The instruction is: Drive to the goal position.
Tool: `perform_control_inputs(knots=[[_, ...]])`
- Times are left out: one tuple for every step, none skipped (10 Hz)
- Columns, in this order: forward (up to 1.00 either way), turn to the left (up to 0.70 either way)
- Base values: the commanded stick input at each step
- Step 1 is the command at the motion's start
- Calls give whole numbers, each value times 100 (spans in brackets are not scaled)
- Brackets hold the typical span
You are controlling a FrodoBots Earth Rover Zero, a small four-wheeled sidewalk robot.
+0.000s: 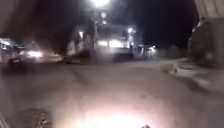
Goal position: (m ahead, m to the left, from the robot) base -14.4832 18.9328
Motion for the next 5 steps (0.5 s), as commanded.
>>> perform_control_inputs(knots=[[0,0],[0,0],[0,52],[0,70],[0,70]])
